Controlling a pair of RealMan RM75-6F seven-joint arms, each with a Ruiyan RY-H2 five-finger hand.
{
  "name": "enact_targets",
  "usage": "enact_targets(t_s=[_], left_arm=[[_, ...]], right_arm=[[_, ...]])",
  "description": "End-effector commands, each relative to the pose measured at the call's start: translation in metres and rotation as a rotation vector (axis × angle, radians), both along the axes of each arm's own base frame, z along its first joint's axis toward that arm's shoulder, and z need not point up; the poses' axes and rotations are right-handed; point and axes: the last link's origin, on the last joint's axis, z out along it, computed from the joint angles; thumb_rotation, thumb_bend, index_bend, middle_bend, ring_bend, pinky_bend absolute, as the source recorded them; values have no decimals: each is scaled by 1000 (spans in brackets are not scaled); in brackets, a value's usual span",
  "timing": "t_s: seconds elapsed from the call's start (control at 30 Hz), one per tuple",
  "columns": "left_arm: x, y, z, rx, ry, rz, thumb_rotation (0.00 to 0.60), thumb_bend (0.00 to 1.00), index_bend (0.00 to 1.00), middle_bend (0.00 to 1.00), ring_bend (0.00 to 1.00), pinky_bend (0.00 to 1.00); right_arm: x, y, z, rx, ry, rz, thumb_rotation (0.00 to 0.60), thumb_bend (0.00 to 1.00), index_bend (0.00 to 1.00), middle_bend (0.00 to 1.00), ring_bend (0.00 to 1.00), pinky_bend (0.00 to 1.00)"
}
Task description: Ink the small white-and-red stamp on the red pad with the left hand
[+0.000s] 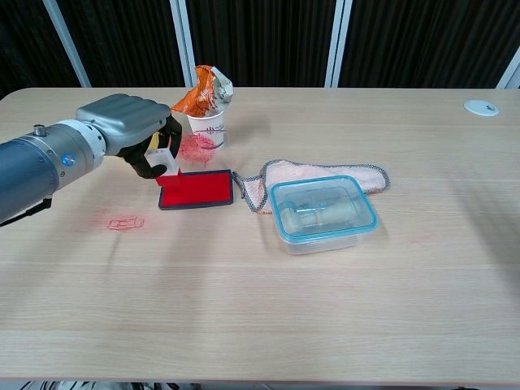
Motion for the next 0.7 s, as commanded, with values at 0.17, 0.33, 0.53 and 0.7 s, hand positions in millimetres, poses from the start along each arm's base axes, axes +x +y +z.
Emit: enact_targets(t_s=[0.17, 0.33, 0.53, 0.7], left_arm=[[11, 9, -15, -7, 36, 11, 600, 624, 728, 743, 566, 658], [15, 13, -23, -9, 58, 10, 600, 623, 732, 748, 573, 664], [17, 16, -29, -7, 76, 15, 600, 624, 733, 748, 574, 664], [16, 18, -32, -8, 81, 22, 600, 624, 734, 750, 574, 667]], right_arm=[[0, 0, 1, 2, -7, -3, 600, 99, 0, 0, 0, 185], [0, -1, 1, 4, -12, -5, 600, 98, 0, 0, 0, 185], [0, -1, 1, 6, -16, -7, 600, 99, 0, 0, 0, 185], [-1, -1, 1, 8, -18, -9, 600, 103, 0, 0, 0, 185]])
